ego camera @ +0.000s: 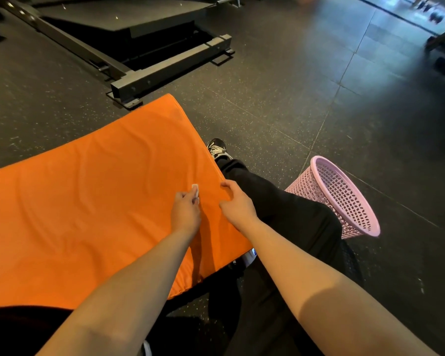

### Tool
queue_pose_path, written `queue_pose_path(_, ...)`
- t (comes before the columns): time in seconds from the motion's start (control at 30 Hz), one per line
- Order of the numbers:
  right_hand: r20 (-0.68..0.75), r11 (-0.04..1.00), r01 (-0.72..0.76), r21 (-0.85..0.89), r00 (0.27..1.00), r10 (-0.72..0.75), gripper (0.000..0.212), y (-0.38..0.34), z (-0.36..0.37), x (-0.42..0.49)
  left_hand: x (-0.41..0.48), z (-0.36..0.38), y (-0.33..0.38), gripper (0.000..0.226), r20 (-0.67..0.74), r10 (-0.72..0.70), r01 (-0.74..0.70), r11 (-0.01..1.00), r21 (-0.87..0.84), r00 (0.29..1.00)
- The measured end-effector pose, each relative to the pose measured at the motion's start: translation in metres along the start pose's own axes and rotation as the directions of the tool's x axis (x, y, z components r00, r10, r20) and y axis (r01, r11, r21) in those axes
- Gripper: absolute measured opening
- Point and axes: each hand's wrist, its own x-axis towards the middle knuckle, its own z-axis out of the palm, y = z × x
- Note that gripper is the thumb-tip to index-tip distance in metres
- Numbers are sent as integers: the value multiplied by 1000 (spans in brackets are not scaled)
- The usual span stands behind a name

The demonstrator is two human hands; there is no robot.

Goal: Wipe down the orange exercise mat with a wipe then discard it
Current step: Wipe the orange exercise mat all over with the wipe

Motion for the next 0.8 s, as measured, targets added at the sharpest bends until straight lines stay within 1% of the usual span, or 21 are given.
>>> queue_pose_path(0.07,-24,1000,6,-21,1000,-6,48,-1,-1,0,-3,0,-1,41,-5,-47,47,999,-7,999)
queue_pose_path(0.13,-44,999,20,-42,999,-22,44,0,-2,3,1,2,16,39,-12,-43,42,997,-60,999)
queue_pose_path(0.17,-50,998,29,-47,998,-32,44,2,-3,3,4,3,29,38,0,7,-7,996,-85,1000)
queue_pose_path(0.23,-46,1000,27,-16,999,-28,46,7,-5,5,7,6,49,37,60,158,-152,983,-102,986)
queue_pose_path(0.27,-37,1000,17,25,999,-16,48,10,-6,6,7,8,52,37,89,206,-197,976,-98,975)
queue_pose_path(0.3,-26,998,6,65,1000,-4,50,13,-8,7,8,11,50,38,104,218,-210,974,-86,970)
queue_pose_path(0.37,6,994,-16,108,1000,15,54,20,-13,9,6,14,31,39,104,152,-149,988,-38,983)
queue_pose_path(0.47,65,994,-58,94,997,52,58,30,-14,12,-7,18,-10,41,124,34,-42,997,68,992)
queue_pose_path(0.5,78,995,-68,67,995,62,60,33,-12,11,-12,20,-21,41,138,3,-17,995,96,990)
queue_pose_path(0.57,73,996,-50,-67,996,55,62,36,-4,10,-17,26,-30,39,147,-56,39,993,114,988)
queue_pose_path(0.63,41,984,-21,-176,999,28,62,41,5,9,-17,34,-19,37,167,-47,37,997,65,985)
queue_pose_path(0.73,5,988,15,-155,1000,-14,59,51,10,11,-15,49,9,38,268,98,-88,995,-46,959)
queue_pose_path(0.8,12,990,9,-141,1000,-7,56,58,9,12,-17,54,7,37,288,116,-110,993,-36,951)
